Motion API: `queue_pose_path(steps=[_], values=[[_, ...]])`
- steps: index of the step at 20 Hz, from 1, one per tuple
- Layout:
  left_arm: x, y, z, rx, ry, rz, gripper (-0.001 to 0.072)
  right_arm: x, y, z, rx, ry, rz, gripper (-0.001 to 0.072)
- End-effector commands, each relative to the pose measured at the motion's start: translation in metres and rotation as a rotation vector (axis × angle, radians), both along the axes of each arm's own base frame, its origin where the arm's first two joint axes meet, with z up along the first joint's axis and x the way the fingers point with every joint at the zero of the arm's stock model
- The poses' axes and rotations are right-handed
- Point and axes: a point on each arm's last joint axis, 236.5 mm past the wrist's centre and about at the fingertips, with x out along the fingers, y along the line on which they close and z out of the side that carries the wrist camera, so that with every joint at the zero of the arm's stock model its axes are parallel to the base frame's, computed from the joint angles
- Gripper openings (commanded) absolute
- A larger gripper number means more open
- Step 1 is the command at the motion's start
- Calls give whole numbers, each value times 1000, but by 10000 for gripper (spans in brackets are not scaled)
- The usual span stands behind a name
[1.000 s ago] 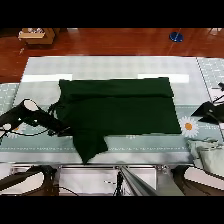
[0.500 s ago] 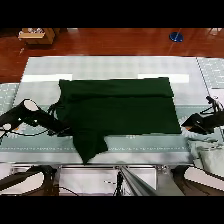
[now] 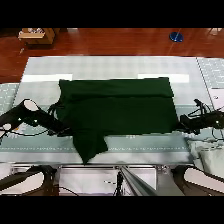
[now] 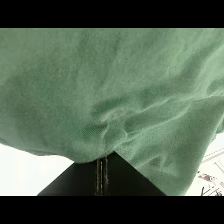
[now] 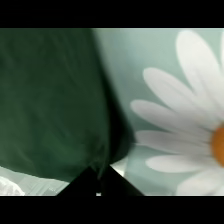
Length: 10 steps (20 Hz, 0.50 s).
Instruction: Fold the shirts.
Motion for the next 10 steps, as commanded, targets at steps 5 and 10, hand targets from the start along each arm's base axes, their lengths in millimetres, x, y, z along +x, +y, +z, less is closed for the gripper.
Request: queue_pose_path(steps=[5, 10], values=[[22, -13, 43, -74, -128, -46, 32, 27, 0, 53, -63, -164, 110, 22], [95, -23, 156, -121, -507, 6, 32, 94, 2, 140, -73, -490, 19, 21]])
